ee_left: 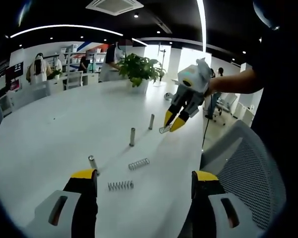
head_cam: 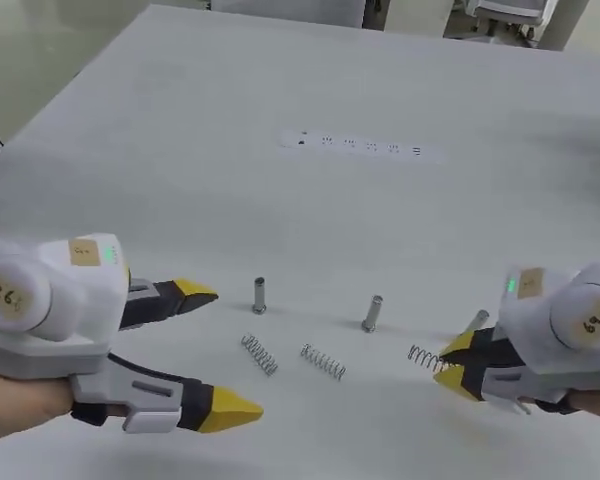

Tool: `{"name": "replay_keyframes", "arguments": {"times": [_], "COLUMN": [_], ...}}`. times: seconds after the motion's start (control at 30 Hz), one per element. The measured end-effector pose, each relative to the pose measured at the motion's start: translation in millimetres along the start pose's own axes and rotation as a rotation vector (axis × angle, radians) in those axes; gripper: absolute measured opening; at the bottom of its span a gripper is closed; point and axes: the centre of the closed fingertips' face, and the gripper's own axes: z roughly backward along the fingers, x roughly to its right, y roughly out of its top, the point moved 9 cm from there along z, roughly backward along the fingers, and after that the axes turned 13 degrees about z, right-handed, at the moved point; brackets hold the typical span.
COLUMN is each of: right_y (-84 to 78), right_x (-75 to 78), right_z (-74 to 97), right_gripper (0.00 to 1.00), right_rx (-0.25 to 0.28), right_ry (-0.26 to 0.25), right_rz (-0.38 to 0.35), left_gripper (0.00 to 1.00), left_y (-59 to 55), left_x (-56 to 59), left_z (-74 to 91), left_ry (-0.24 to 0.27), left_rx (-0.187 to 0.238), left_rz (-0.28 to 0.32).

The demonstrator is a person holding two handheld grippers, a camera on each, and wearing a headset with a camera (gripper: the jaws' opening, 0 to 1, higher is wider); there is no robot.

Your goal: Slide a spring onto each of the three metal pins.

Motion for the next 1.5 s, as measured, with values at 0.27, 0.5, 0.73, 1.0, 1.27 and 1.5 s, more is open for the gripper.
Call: {"name": "replay_keyframes", "arguments": {"times": [0.27, 0.5, 0.73, 1.0, 1.27, 1.5], "right_y": [13.3, 18.3, 19.5, 23.7, 32.0, 37.4], "right_x": [-2.2, -2.8, -6.5, -10.6, -13.1, -15.0], "right_z": [2.6, 1.9, -0.7, -6.5, -7.9, -5.2], "right_gripper": [0.08, 0.08, 0.08, 0.08, 0.08, 0.08], "right_rx": [0.017, 0.028, 0.03, 0.044, 0.081, 0.115], "right_ry": [0.002, 0.008, 0.022, 0.042, 0.06, 0.078], "right_rz": [0.06, 0.084, 0.109, 0.154, 0.198, 0.235], "left_gripper": [0.65, 0.59, 0.53, 0.48, 0.4, 0.32], "left_y": [2.8, 5.8, 4.7, 6.3, 6.3, 11.0], "left_x": [10.5, 11.5, 14.0, 17.7, 20.9, 23.0], "left_z": [-16.5, -25.2, -42.2, -60.4, -72.3, -80.1], "left_ry": [-0.061, -0.088, -0.134, -0.172, -0.202, -0.221], "left_rx": [-0.009, 0.007, 0.002, -0.005, 0.002, 0.034], "left_rz": [-0.045, -0.046, -0.067, -0.082, -0.109, -0.122]}}
